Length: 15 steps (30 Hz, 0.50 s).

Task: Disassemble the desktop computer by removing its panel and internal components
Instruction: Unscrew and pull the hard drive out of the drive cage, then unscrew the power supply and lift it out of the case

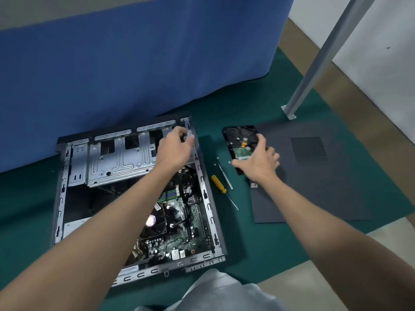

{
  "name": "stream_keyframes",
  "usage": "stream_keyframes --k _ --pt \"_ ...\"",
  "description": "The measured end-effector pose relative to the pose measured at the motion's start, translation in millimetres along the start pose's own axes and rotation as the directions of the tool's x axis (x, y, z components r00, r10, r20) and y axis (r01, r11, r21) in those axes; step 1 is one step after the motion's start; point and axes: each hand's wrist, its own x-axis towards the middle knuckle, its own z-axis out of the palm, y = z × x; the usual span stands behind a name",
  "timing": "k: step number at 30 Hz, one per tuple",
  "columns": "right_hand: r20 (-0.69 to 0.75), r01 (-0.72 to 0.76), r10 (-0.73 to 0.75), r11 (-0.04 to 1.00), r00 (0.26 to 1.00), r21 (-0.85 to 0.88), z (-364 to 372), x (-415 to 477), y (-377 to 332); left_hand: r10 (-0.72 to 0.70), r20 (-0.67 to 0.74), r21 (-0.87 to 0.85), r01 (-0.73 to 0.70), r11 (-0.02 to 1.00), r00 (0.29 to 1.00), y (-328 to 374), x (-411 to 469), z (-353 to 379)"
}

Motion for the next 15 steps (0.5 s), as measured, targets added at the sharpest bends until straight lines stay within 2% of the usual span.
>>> stream_keyframes --k 3,5,9,15 --pt "0.009 -0.106 0.107 0.990 0.994 -0.089 13.0 17.3 33.8 0.028 0.102 0.364 -0.064 0.929 0.994 -29.8 6.4 3.5" --pt "0.005 -0.146 0.148 0.982 0.989 -0.123 21.7 23.7 50.6 -0.006 0.142 0.477 -0.063 0.877 0.990 -43.8 7.0 8.2" --pt "-0.036 -0.114 0.109 0.975 0.993 -0.193 34.9 31.2 71.1 -0.033 0.153 0.503 -0.049 0.863 0.988 -53.5 11.2 13.8" --pt "-0.060 -0.061 0.050 0.976 0.997 -0.209 40.7 44.2 77.3 -0.018 0.130 0.498 -0.049 0.866 0.991 -56.4 12.6 13.4"
